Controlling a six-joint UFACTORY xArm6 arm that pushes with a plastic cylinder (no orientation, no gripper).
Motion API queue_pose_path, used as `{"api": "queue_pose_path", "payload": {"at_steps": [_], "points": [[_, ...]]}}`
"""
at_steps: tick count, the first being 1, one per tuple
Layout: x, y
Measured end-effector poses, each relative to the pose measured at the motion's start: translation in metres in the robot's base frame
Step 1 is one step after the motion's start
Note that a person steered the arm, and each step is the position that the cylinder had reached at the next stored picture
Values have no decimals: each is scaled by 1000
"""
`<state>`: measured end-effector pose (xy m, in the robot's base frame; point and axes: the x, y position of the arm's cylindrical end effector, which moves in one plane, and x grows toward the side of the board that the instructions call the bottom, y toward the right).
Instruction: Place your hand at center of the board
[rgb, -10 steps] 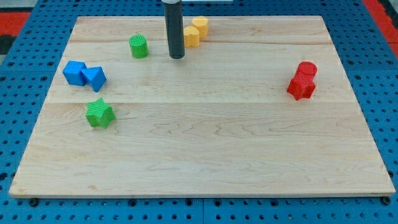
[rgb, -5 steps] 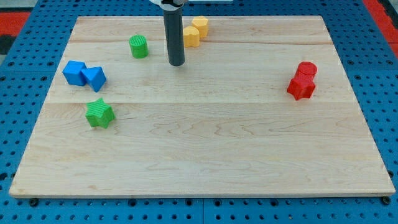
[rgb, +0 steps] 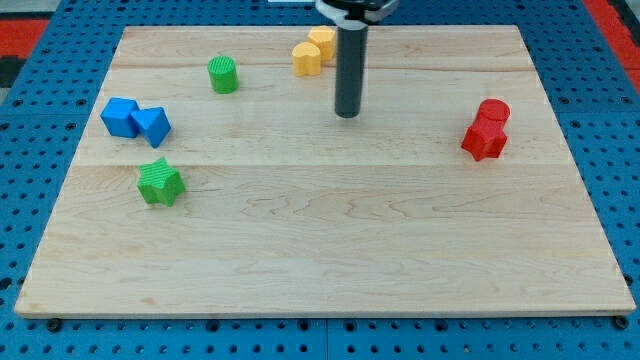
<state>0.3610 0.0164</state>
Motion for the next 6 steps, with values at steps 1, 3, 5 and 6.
{"api": "queue_pose_path", "payload": {"at_steps": [1,3,5,6], "points": [[2,-26],[2,-31],[2,-31],[2,-25]]}}
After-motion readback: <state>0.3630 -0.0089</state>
